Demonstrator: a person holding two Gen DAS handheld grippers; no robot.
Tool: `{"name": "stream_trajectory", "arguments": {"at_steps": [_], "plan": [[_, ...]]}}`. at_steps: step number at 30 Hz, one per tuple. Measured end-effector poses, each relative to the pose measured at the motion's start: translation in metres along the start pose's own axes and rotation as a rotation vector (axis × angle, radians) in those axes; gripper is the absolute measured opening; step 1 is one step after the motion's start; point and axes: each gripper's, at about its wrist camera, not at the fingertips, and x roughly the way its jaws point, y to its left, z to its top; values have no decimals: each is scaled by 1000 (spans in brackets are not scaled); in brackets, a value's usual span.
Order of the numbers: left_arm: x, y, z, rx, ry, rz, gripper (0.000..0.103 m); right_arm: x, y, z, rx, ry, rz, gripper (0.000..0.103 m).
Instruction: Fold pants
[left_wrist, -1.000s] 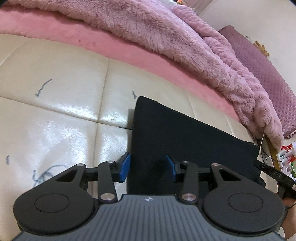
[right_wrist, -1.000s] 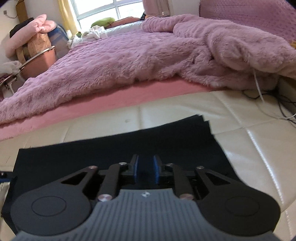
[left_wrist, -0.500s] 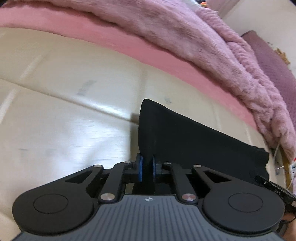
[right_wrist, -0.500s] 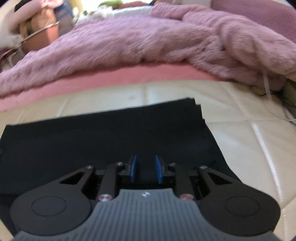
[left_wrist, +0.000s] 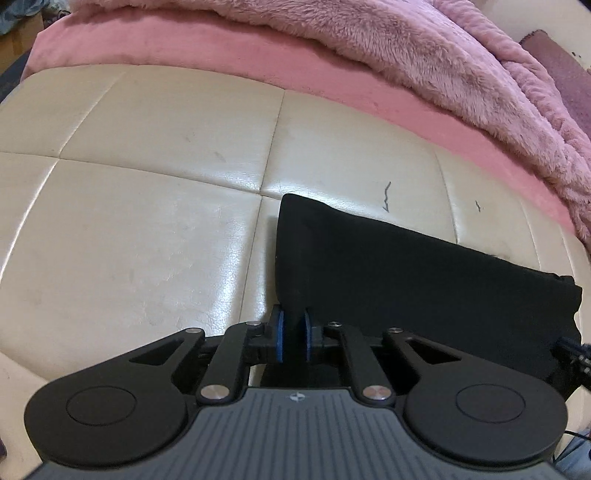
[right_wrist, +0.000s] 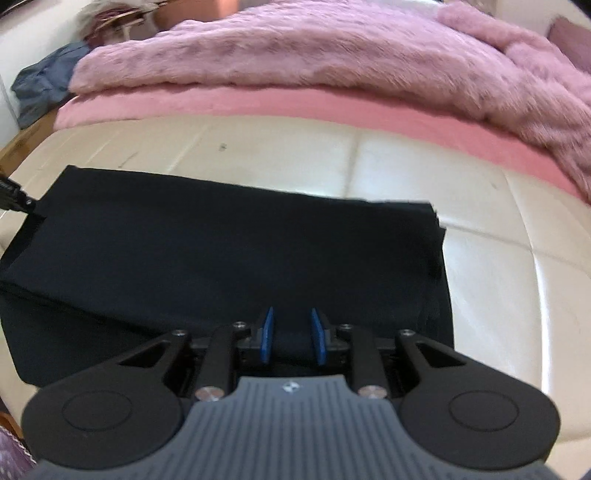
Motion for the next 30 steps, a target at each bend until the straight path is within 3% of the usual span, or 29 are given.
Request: {"name": "stream_trajectory", "arguments": {"at_steps": [3,7,13,20,25,30], "plan": [[0,2,-2,-8,-8,-9,13,-8,-10,10,29,-50,1,17],[-3,10,-5,-30,-15,-28,13,-5,-36,29,70,-87,-75,17],[1,10,-3,-38,-17,-34,13,33,-65,51,81,-55,-111,0],[-1,16,-2,-56,-8,-64,25,34,-71,53,87,-31,-118,0],[-5,28,-6,-77,27,-136,33,6,-58,50,91,-108,-69,8],[-2,46,-10,-154,38,-221,34,-10,-25,42,65,-142,103,9]]}}
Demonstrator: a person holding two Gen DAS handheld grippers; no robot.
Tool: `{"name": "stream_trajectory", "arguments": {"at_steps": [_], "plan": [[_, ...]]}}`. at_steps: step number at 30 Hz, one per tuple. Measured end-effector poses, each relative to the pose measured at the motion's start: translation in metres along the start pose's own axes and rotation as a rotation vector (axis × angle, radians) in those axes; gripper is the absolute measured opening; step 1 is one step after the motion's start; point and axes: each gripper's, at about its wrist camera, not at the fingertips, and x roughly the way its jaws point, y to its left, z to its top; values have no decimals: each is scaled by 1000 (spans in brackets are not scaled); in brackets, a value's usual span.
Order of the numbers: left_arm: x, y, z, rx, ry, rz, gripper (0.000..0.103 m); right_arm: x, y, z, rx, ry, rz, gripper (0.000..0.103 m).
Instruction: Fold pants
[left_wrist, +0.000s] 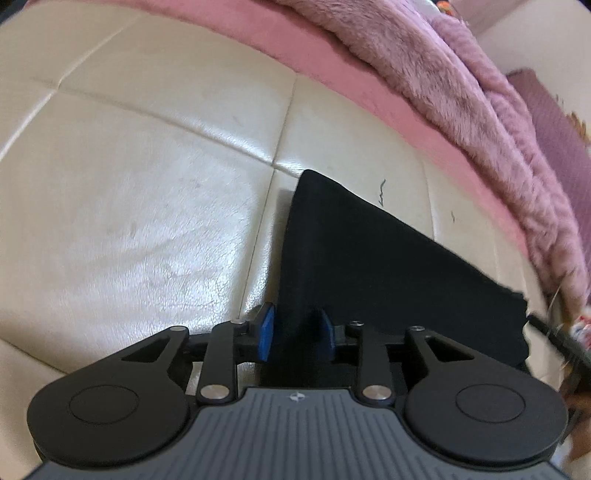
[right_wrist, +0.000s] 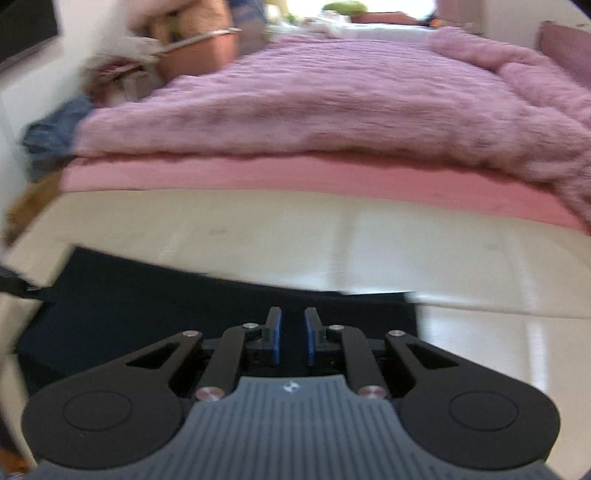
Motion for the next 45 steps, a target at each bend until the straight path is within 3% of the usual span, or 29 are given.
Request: {"name": "stream_trajectory", "arguments": {"at_steps": [3,7,10,15,18,25,29,35,45], "plan": [[0,2,-2,-17,-8,-14,32,5,29,-5,-46,24,96,10],[-3,7,-4,-61,-27,-25,17,25,66,-5,-103,59,131,10],[-7,5,-5,-73,-47,-33,11,38,89,-4,-143,88,124,11],[-22,-6,-4,-73,-103,-59,10,49,110,-12,-235,136,110,11],[-35,-16,-3,-80,-129,-96,10,59,112,-24,-259,216,75,10],[-59,-63,6,-81,-138,-122,9,57,120,-20,-291,210,52,10],[-70,-97,9,-88,-133,-128,8,34,106,-11,-244,157,47,12],[-74,-161,5,-44,-138,-160,7,-12,60,-7,-150,93,-43,12],[-41,-266,-11,37,-65,-221,7,-81,-21,-21,-9,31,-189,12]]}}
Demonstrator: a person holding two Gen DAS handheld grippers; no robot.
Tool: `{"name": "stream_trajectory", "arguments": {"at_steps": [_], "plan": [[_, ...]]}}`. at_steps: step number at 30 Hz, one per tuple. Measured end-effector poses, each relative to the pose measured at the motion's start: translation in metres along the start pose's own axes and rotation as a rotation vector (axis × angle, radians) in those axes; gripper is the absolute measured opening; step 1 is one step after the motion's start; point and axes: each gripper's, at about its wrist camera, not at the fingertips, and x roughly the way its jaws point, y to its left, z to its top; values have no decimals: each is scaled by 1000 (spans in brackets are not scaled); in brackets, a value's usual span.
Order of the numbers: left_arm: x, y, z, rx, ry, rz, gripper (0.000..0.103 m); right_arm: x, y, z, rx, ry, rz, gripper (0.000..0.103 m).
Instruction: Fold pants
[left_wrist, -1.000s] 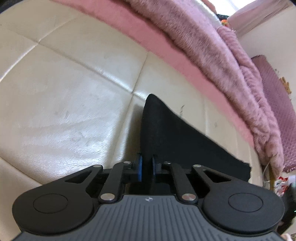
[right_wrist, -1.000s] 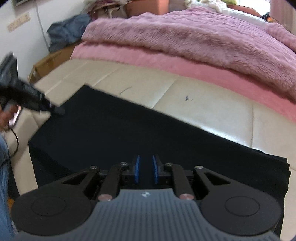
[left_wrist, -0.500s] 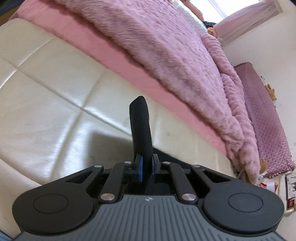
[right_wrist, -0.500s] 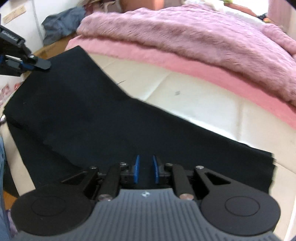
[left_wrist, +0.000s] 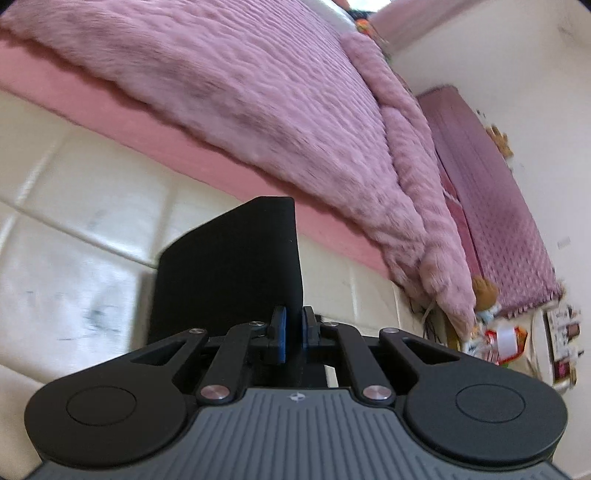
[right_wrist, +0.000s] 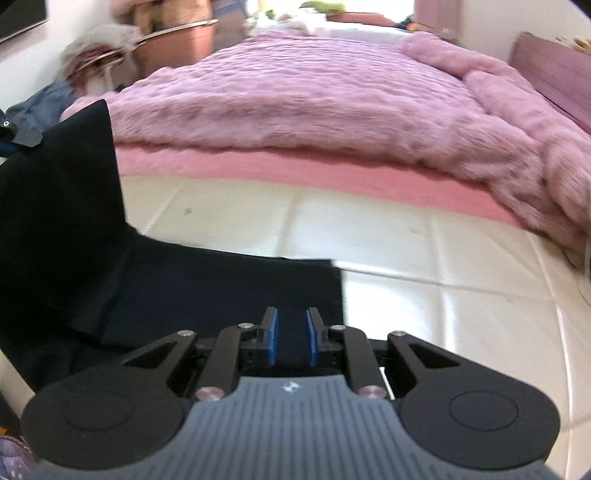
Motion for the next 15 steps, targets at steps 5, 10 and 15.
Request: {"name": "stream_trajectory", "arguments": {"at_steps": [5,10,15], "plan": [[41,-42,-15,40,62,2,6,-4,-25,-18,71,14,-14,12],[91,-63,-35,56,130,23,6,1,-41,-36,125,44,20,12],[141,-61,-52,30,215,30,1,0,-49,-45,174,24,45,12]]}}
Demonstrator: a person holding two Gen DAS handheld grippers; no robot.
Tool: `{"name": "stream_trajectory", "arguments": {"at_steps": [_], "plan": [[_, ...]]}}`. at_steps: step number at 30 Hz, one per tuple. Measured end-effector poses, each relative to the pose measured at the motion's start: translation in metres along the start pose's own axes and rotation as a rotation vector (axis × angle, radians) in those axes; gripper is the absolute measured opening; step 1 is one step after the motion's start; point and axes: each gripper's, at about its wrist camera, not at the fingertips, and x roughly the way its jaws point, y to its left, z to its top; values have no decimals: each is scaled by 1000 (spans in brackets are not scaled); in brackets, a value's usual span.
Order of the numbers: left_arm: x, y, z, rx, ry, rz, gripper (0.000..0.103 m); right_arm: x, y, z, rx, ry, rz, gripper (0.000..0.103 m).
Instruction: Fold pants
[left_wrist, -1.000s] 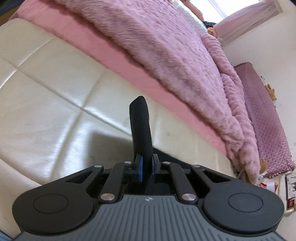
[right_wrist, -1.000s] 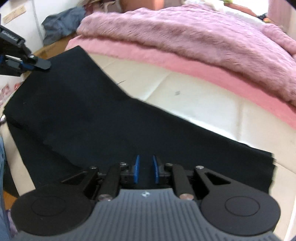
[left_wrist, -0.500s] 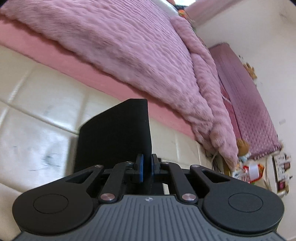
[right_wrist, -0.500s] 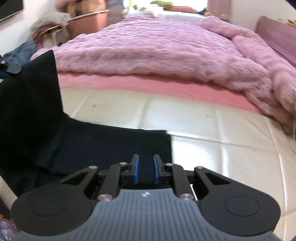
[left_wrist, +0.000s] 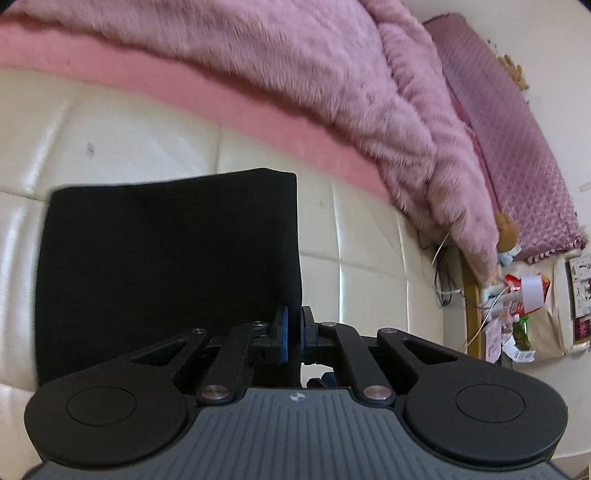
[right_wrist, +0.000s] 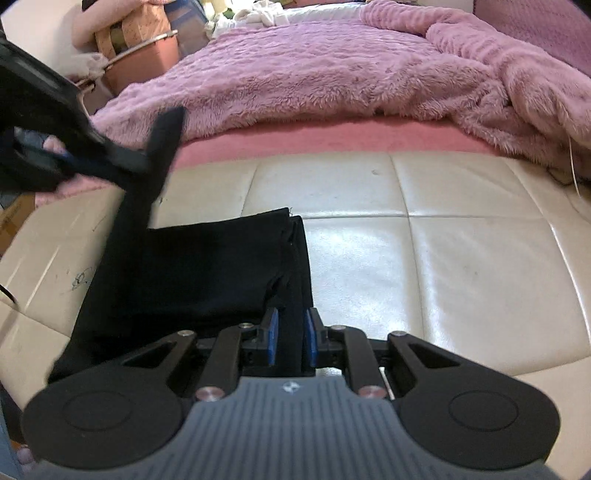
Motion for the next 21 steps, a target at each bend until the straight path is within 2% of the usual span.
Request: {"name": "stream_trajectory", "arguments": {"at_steps": [3,6,8,12,15,19,21], "plan": [[24,-1,4,-5,38,-62,0,2,-2,0,14,-5,5,12],[38,-7,7,38,42,-14,0,3,-6,-2,31,-9,7,12],[38,-6,8,38,49,-25,0,4,-6,-2,35,-9,11,12],[24,-2,8,100,11,13,0,0,-7,0,63,-40,51,13],[13,8,9,116,-17,41,0,3,-6,5,107,-52,115,27],[-7,32,4,157,-69,122,0,20,4,16,115,-48,176,28],[-14,49,1,142,-72,143,0,32,6,23,125,-39,200,28]]}}
